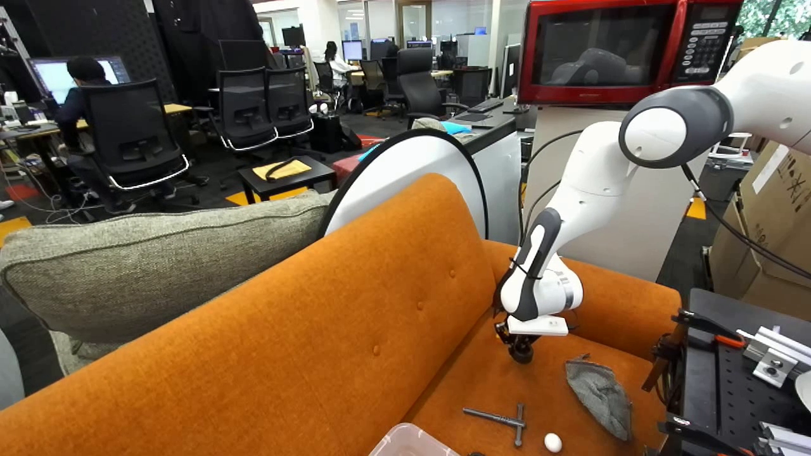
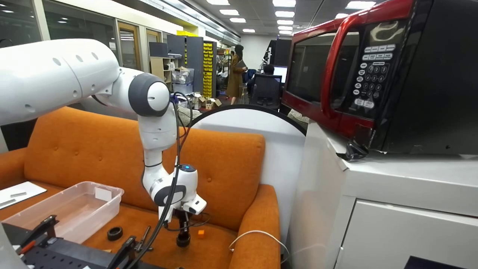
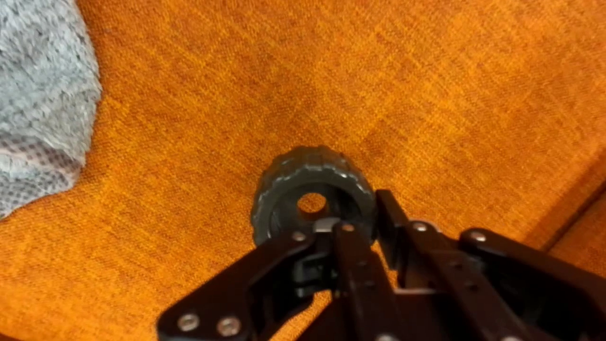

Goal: Move the black ring on the right away from the T-shaped wrench tool

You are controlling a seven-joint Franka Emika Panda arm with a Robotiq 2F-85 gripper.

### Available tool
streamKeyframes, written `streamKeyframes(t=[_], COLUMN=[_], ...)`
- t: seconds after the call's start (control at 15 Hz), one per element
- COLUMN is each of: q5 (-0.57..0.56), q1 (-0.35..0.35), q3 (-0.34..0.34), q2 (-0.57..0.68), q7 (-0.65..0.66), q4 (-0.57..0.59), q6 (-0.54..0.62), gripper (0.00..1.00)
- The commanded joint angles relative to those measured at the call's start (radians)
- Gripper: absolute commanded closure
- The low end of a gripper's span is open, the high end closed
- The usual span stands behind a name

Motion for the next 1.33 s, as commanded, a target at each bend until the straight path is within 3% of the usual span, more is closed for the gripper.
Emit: streamKeyframes(t=[0.0,0.4,0.47,1.07,1.13,1.27], q5=[0.001,0.0,0.014,0.183,0.157,0.171], q1=[0.003,0.009,-0.013,-0.296,-0.228,-0.269], q3=[-0.003,-0.003,0.013,0.139,0.078,0.106], q2=[0.004,0.008,0.01,0.03,0.029,0.04], q7=[0.001,0.002,0.009,0.054,0.046,0.042], q4=[0.007,0.011,0.015,-0.012,0.005,0.006], q6=[-0.004,-0.004,0.003,0.03,-0.003,-0.001], gripper=[0.85,0.85,0.96,0.96,0.85,0.85])
